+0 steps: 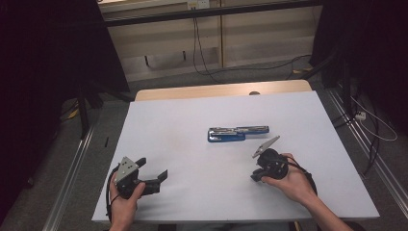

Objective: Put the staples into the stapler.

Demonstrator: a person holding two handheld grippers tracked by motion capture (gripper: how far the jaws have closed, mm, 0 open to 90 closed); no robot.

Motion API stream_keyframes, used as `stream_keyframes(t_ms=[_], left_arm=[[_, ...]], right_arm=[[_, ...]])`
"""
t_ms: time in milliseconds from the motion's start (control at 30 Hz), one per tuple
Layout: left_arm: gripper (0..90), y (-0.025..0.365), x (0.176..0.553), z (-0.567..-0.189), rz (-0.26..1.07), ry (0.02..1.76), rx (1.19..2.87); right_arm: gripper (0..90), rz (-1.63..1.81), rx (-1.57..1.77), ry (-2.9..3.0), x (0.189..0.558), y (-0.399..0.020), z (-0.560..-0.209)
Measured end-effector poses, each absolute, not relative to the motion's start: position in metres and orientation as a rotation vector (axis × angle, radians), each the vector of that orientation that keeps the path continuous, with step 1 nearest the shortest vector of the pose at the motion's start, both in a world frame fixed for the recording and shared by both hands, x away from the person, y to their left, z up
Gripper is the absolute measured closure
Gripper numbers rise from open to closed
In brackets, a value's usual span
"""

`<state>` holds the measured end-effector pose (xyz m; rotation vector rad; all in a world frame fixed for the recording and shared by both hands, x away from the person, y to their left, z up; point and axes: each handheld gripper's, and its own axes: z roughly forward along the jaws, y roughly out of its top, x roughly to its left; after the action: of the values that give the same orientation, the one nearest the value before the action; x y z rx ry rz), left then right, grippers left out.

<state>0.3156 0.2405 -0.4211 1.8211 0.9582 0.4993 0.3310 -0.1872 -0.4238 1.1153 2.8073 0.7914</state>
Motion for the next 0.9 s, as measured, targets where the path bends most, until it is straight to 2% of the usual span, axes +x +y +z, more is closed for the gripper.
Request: stream_keyframes(t_ms=[900], left_arm=[[4.8,0.242,0.317,-0.422,0.489,0.954,1.828]], right_arm=[[79.1,0.945,1.097,2.688,0.334,-0.199,-0.417]])
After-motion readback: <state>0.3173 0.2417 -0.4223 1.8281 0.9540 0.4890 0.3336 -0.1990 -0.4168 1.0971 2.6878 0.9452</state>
